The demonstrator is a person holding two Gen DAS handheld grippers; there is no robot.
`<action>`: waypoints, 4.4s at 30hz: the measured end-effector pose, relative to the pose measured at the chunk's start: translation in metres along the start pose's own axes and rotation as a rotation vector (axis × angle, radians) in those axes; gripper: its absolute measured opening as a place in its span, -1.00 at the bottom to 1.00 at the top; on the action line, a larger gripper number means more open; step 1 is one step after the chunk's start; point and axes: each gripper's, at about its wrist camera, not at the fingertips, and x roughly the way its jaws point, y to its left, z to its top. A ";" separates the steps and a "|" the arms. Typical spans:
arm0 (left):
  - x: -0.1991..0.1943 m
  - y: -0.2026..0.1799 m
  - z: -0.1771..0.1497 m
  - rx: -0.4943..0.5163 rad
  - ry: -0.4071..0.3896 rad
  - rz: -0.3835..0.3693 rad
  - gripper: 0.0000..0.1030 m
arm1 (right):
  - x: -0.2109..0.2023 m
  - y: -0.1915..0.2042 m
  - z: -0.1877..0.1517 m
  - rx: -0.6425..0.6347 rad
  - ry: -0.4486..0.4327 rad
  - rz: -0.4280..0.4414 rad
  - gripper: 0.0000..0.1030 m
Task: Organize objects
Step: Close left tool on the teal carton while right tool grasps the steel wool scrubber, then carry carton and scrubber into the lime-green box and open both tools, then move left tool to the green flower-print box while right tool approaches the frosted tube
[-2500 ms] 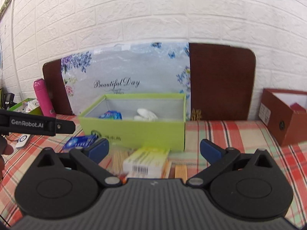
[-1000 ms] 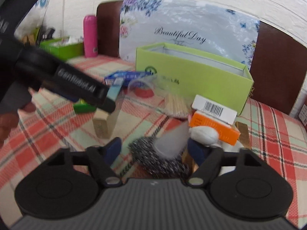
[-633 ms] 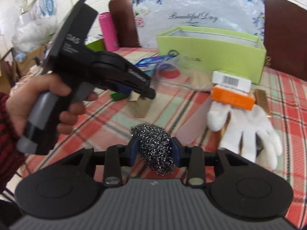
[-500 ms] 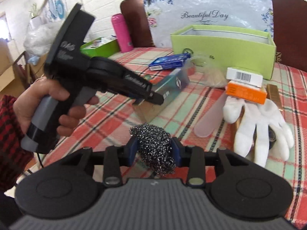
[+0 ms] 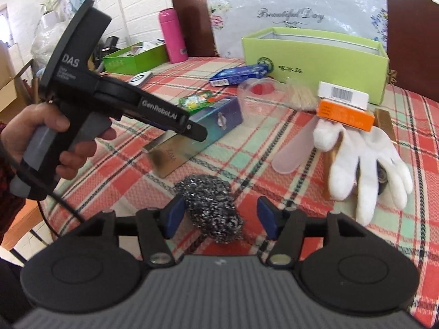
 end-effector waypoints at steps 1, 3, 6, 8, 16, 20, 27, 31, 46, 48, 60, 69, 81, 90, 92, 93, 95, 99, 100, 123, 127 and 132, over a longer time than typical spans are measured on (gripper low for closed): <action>0.000 0.003 -0.001 -0.011 -0.002 -0.002 0.16 | 0.000 -0.003 0.001 0.019 -0.008 0.001 0.13; -0.003 0.011 -0.002 -0.046 -0.005 -0.004 0.17 | 0.001 -0.006 0.003 0.039 -0.018 -0.004 0.13; -0.009 0.020 0.000 -0.080 -0.018 0.011 0.18 | 0.003 -0.007 0.005 0.035 -0.022 -0.002 0.13; -0.013 0.023 0.001 -0.076 -0.029 0.036 0.18 | 0.004 -0.006 0.005 0.029 -0.019 0.009 0.13; -0.010 0.009 0.000 -0.007 -0.013 0.033 0.18 | 0.007 0.002 0.003 0.010 -0.004 0.021 0.13; -0.001 0.002 -0.003 0.016 0.014 0.011 0.14 | 0.007 0.005 0.005 -0.004 -0.002 0.025 0.13; 0.006 -0.002 -0.001 0.045 0.028 0.049 0.19 | 0.015 0.008 0.006 -0.012 0.012 0.042 0.03; 0.010 -0.002 -0.003 0.070 0.018 0.084 0.26 | 0.017 0.010 0.006 -0.019 0.014 0.041 -0.09; -0.011 -0.001 0.002 0.035 -0.024 0.020 -0.19 | 0.006 0.005 0.014 0.025 -0.011 0.060 -0.31; -0.026 -0.005 0.009 0.047 -0.063 -0.016 -0.19 | -0.004 0.000 0.023 0.030 -0.044 0.067 -0.30; -0.058 -0.043 0.104 0.125 -0.282 -0.096 -0.18 | -0.037 -0.056 0.118 0.025 -0.280 -0.096 -0.30; -0.003 -0.077 0.186 0.149 -0.282 -0.121 -0.18 | -0.003 -0.117 0.180 0.089 -0.331 -0.247 -0.30; 0.092 -0.084 0.246 0.151 -0.191 -0.091 -0.18 | 0.079 -0.174 0.215 0.075 -0.295 -0.362 -0.30; 0.107 -0.076 0.233 0.168 -0.245 -0.036 0.62 | 0.122 -0.177 0.198 -0.043 -0.262 -0.422 0.49; 0.107 -0.072 0.233 0.143 -0.224 -0.042 0.62 | 0.121 -0.174 0.194 -0.057 -0.275 -0.455 0.75; 0.107 -0.071 0.233 0.132 -0.217 -0.043 0.62 | 0.119 -0.173 0.193 -0.059 -0.280 -0.467 0.79; 0.102 -0.070 0.231 0.116 -0.212 -0.043 0.62 | 0.111 -0.172 0.192 -0.051 -0.288 -0.471 0.93; 0.078 -0.070 0.224 0.101 -0.229 -0.048 0.62 | 0.084 -0.166 0.192 -0.015 -0.314 -0.452 1.00; 0.069 -0.071 0.220 0.102 -0.240 -0.049 0.62 | 0.075 -0.163 0.191 -0.009 -0.327 -0.449 1.00; -0.039 -0.060 0.069 -0.021 -0.226 0.014 0.69 | -0.030 -0.065 0.080 0.059 -0.344 -0.382 1.00; -0.034 -0.054 0.053 -0.038 -0.183 0.041 0.69 | -0.027 -0.058 0.064 0.087 -0.313 -0.371 1.00; -0.030 -0.044 0.042 -0.066 -0.147 0.070 0.69 | -0.021 -0.052 0.048 0.128 -0.275 -0.345 1.00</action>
